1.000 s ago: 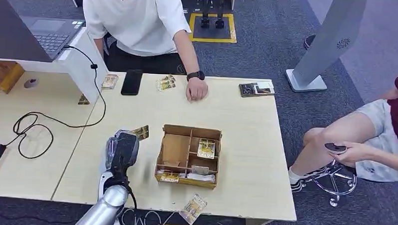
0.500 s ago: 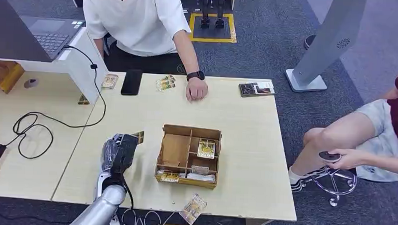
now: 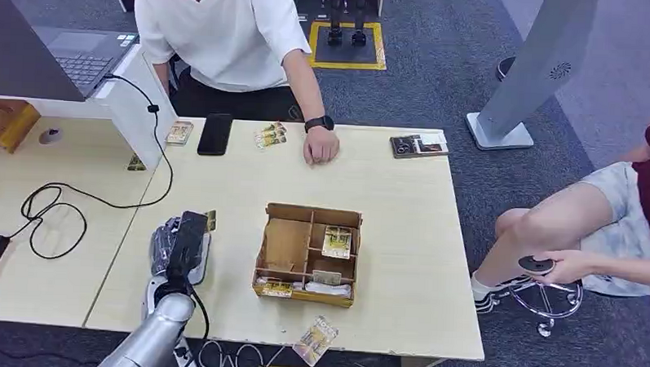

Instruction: Pass the card to the sensor for recognition and then transmit it.

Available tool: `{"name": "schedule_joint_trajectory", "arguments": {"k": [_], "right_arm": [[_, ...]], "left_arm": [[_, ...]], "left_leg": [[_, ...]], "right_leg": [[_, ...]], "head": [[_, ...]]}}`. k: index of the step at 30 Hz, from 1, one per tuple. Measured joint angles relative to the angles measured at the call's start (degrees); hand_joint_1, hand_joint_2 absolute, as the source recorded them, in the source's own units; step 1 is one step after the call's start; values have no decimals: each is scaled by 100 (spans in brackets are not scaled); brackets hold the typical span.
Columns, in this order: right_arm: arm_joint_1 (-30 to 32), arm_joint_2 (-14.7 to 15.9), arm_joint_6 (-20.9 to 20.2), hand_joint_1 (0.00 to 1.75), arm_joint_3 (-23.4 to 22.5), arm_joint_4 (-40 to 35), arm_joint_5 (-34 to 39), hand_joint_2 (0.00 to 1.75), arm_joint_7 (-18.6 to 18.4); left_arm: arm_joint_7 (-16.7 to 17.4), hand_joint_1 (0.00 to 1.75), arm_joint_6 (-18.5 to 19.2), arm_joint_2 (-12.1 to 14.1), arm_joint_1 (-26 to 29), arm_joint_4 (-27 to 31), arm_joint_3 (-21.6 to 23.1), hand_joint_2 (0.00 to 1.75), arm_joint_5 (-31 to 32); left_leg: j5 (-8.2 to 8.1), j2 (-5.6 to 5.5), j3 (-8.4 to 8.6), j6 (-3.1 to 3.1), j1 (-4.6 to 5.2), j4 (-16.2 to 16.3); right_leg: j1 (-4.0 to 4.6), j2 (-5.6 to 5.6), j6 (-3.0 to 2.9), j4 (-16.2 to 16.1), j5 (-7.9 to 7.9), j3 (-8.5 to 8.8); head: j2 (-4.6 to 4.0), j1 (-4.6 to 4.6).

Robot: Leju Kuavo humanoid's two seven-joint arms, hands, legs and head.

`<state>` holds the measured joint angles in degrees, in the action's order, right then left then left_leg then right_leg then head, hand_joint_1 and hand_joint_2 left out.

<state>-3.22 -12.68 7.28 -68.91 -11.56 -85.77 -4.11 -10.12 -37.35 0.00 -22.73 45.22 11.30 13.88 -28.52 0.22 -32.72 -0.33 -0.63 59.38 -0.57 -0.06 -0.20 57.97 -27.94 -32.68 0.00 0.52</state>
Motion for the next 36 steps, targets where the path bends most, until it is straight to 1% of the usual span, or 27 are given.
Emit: {"name": "schedule_joint_trajectory", "arguments": {"k": [5, 11, 18, 21, 26, 30, 33, 36], "right_arm": [[-2, 4, -4, 0, 2, 0, 2, 175, 0], [-4, 7, -9, 0, 9, 0, 2, 175, -4], [-4, 22, -24, 0, 26, 0, 2, 175, -4], [-4, 26, -31, 0, 37, 0, 2, 175, -6], [-5, 31, -33, 0, 46, 0, 2, 175, -7], [-6, 31, -31, 0, 52, 0, 2, 175, -7], [-7, 31, -28, 0, 57, 0, 2, 175, -7], [-8, 31, -31, 0, 59, 0, 2, 175, -7]], "left_arm": [[-28, 175, -90, 22, -52, -133, -111, 175, 155], [-9, 175, -105, 37, -65, -216, -240, 175, 374], [112, 175, -107, -2, -53, -262, -648, 175, 1278], [92, 175, -107, -55, -43, -262, -920, 175, 1640], [-153, 175, -107, -247, -40, -253, -1618, 175, 2331], [-323, 175, -107, -439, -35, -199, -2274, 175, 2612], [-374, 175, -107, -516, -33, -170, -2513, 175, 2679], [-435, 175, -107, -579, -34, -168, -2765, 175, 2925]], "left_leg": [[0, 0, 1, 0, 0, 0], [0, 0, 1, -1, 0, 0], [0, 0, 0, -1, 0, 0], [0, 0, 0, -1, 0, 0], [1, -1, 0, -1, 0, 0], [0, 0, 0, -1, 0, 0], [0, 0, 0, -1, 0, 0], [1, 0, 1, -1, 0, 0]], "right_leg": [[0, 0, 0, 0, 0, 0], [0, 0, 0, 1, 0, 0], [0, 0, 0, 1, 0, 0], [0, 0, 0, 1, 0, 0], [0, 0, 0, 1, 0, 0], [0, 0, 0, 0, 0, 0], [0, 0, 0, 1, 0, 0], [0, 0, 0, 1, 0, 0]], "head": [[0, 0], [0, 0], [0, 0], [0, 0], [0, 0], [0, 0], [0, 0], [0, 0]]}}
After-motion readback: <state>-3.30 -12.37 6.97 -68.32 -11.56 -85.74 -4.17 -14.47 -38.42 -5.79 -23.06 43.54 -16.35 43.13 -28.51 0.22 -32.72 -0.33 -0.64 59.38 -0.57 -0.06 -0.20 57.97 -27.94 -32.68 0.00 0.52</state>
